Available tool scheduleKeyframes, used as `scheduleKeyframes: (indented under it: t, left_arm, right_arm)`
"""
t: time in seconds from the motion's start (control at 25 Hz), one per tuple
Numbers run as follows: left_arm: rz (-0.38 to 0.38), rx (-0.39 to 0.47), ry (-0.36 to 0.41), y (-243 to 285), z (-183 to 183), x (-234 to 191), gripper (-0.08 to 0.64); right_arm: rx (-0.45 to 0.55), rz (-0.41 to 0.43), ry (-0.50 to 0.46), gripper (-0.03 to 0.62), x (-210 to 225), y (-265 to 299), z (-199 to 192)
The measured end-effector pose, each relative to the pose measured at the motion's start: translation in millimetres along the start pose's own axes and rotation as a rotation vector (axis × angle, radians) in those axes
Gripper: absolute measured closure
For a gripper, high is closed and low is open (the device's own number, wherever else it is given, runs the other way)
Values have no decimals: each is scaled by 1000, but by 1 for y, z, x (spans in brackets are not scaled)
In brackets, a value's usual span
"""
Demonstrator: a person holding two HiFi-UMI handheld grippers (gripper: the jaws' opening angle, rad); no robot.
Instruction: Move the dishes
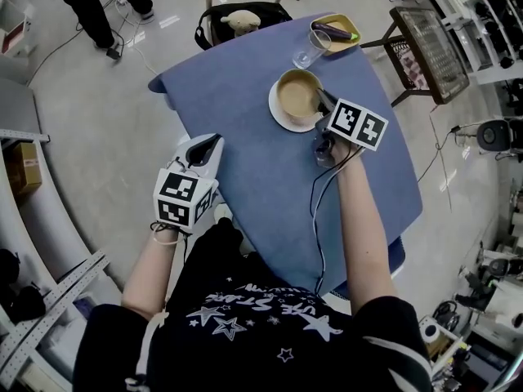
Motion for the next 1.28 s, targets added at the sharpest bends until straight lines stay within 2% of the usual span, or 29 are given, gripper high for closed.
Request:
scheduleKeyframes:
  t: [0.16, 0.44, 0.92, 1.16, 1.28]
  left_arm:
    - [9, -5, -4, 0, -1, -5, 540]
    - [29, -19, -15, -1, -7, -14, 540]
    - [41, -40, -26, 0, -14, -25, 540]
    - [47, -48, -21, -1, -16, -24, 540]
    - [51, -49, -21, -4, -19, -20, 540]
  right_arm:
    - [24, 32, 1, 572, -21, 18, 11]
    - [24, 78, -59, 572, -53, 58, 19]
    - [-27, 93, -36, 569, -59, 97, 13]
    - [-46, 93, -76, 566, -63, 102, 12]
    - [-47, 104, -98, 540, -62, 101, 12]
Point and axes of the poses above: the fingertips, and each gripper's own axes: y forward along the fingers, x to its right, z out of its top, the point moved 2 cm from there along -y, backward along the fingers, and after that the axes turned 2 degrees about z, right-handed, at the moved point
